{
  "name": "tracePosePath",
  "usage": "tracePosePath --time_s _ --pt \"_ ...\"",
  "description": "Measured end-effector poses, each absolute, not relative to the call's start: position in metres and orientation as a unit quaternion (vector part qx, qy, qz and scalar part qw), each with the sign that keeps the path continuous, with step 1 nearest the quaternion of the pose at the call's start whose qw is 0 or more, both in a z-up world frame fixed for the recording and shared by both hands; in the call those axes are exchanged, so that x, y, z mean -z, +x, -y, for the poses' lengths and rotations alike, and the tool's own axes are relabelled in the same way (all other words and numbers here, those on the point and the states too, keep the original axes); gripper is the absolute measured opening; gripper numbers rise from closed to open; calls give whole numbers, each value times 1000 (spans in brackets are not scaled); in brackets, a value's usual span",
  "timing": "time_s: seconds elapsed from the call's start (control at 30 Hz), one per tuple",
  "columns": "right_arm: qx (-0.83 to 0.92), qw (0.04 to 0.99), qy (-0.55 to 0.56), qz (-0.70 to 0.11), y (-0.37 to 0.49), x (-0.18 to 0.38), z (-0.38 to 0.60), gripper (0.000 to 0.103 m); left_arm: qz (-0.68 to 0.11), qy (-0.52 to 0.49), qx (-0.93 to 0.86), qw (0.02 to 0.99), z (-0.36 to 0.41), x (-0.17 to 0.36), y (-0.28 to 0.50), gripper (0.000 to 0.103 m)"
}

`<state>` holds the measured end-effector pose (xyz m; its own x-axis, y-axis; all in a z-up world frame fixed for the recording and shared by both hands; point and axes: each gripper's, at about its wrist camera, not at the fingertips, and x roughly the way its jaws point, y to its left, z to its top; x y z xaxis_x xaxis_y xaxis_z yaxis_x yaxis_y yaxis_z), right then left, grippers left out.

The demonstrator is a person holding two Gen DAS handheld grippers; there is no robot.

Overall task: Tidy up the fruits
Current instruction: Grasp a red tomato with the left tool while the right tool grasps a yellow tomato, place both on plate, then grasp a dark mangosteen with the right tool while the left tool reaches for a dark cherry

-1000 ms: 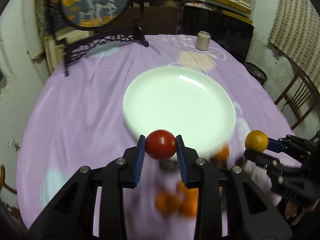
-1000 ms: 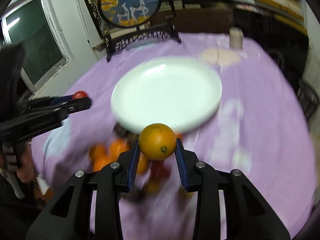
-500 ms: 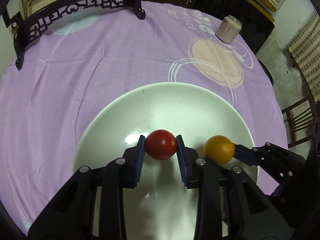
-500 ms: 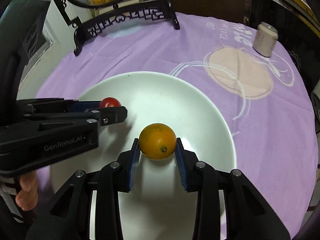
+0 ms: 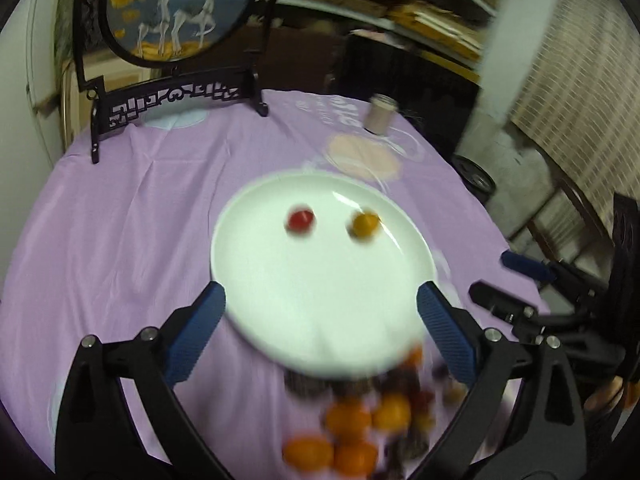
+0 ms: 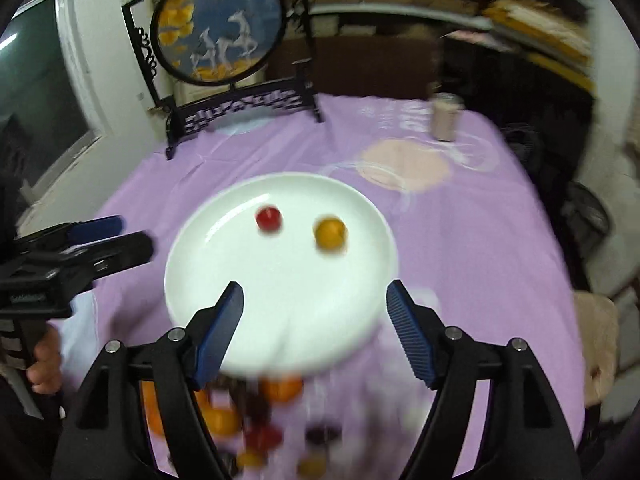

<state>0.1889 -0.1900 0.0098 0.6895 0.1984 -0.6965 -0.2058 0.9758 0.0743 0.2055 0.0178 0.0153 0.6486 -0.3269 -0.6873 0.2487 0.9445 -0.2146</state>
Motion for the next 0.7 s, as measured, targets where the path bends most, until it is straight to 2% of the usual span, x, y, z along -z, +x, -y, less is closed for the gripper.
tracePosePath --time_s 0.03,0.13,0.27,0.7 --pt "-104 924 -2 -369 168 -4 189 102 -384 -44 159 909 -17 -10 187 98" --pt "-82 932 -8 -352 112 13 184 102 -371 -16 138 918 -15 10 134 98" --pt "-78 929 -40 -359 83 16 181 102 -385 15 129 914 -11 33 95 98" --pt "-118 911 -45 -392 59 47 163 102 -406 -1 111 907 -30 50 65 98"
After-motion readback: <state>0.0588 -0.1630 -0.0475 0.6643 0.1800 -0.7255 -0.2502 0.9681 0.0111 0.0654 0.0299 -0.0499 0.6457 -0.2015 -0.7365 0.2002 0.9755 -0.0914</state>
